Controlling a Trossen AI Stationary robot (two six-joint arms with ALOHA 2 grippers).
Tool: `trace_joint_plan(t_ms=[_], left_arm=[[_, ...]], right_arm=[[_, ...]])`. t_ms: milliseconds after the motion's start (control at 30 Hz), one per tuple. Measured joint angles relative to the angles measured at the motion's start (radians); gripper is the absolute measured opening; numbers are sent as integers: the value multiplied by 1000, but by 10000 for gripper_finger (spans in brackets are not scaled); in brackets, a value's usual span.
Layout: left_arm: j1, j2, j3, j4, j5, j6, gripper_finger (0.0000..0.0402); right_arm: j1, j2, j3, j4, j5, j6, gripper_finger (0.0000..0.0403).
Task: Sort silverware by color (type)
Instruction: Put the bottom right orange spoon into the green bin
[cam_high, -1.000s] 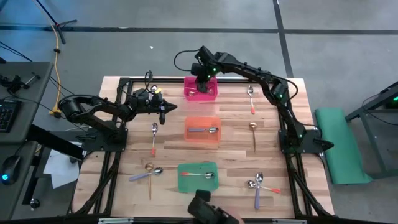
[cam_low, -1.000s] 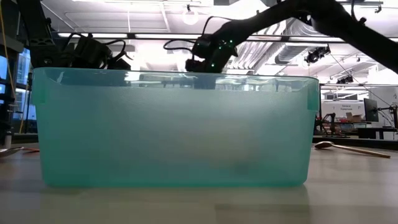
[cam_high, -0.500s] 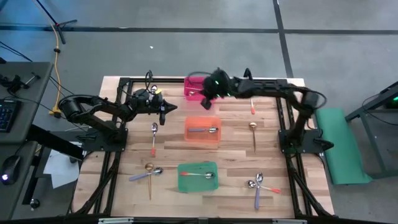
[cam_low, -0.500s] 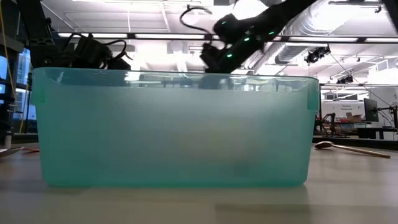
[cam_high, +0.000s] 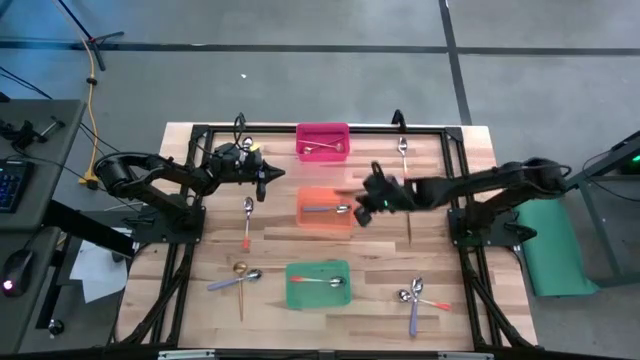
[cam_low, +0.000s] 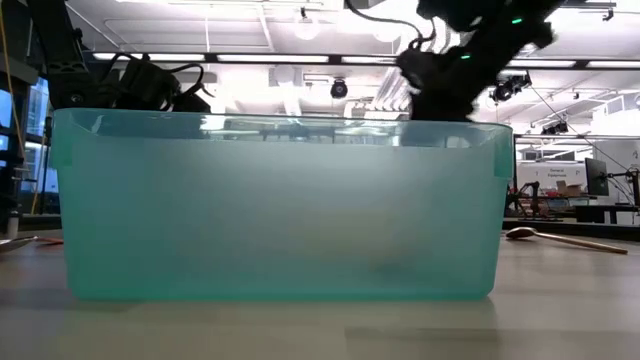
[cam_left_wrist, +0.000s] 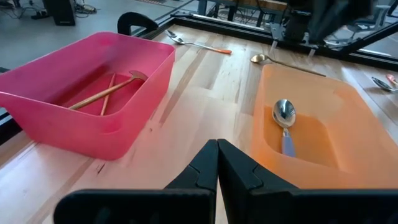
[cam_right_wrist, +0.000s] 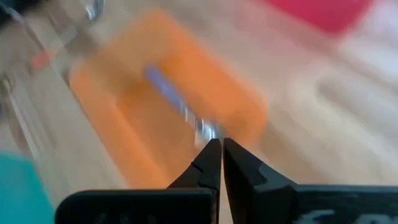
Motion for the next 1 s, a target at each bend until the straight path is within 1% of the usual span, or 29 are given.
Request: trace_joint_plan(t_ms=[67, 133, 300, 400, 500, 633, 767, 867, 1000], left_arm=[[-6, 0, 0, -2, 0, 0, 0], [-13, 0, 0, -2, 0, 5, 0], [-33, 0, 0, -5, 0, 15, 0], [-48, 0, 0, -13, 0, 25, 0], [-65, 0, 0, -18, 0, 50, 0], [-83, 0, 0, -18, 0, 72, 0], [-101, 0, 0, -34, -1, 78, 0], [-115, 0, 0, -53, 0, 78, 0], [-140, 0, 0, -65, -1, 78, 0]], right_arm=[[66, -1, 4, -86, 35, 79, 0], [125, 2, 16, -159, 49, 139, 0], [259, 4, 23, -193, 56, 266, 0], [333, 4, 23, -196, 41, 343, 4], [409, 4, 23, -217, 31, 437, 23], [510, 4, 23, -232, 25, 537, 68], [586, 5, 23, -233, 8, 594, 108], [628, 5, 23, -234, -24, 619, 123], [674, 13, 26, -244, -69, 621, 126]])
